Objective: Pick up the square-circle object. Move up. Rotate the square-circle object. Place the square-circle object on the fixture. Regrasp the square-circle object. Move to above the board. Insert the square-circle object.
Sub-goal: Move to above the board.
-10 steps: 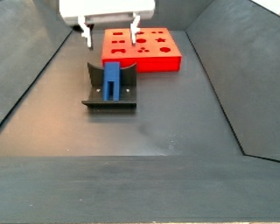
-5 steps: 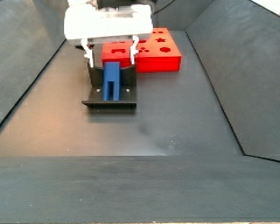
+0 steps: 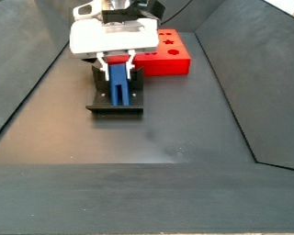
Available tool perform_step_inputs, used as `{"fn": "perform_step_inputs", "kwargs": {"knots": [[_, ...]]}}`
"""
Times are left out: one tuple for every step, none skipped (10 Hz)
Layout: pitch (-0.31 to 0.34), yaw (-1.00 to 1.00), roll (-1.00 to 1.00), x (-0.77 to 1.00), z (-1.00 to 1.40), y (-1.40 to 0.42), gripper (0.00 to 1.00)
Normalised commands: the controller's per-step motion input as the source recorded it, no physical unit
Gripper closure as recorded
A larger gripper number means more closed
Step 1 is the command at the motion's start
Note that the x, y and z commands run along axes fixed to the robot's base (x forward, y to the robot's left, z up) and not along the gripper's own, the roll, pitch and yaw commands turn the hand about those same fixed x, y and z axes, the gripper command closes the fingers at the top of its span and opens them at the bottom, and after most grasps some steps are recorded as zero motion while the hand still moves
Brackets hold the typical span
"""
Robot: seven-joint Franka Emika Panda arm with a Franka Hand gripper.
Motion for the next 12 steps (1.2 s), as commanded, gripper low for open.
{"fn": "perform_step_inputs", "kwargs": {"knots": [[0.271,0.18,-0.02,0.38,1.00,-0.01,1.00],[0.268,0.20,-0.02,0.36,1.00,-0.02,1.00],[0.221,0.22,-0.02,0.36,1.00,-0.02,1.00],[0.174,0.24,-0.01,0.35,1.00,-0.02,1.00],[0.116,0.24,0.00,0.34,1.00,-0.02,1.00],[0.078,0.23,-0.01,0.33,1.00,-0.03,1.00],[0.049,0.21,0.00,0.32,1.00,-0.03,1.00],[0.025,0.18,-0.01,0.30,1.00,-0.03,1.00],[0.010,0.15,-0.01,0.28,1.00,-0.03,1.00],[0.006,0.12,-0.02,0.26,1.00,-0.03,1.00],[0.007,0.08,-0.02,0.20,0.90,-0.03,1.00],[0.010,0.07,-0.01,0.16,0.78,-0.03,1.00]]}}
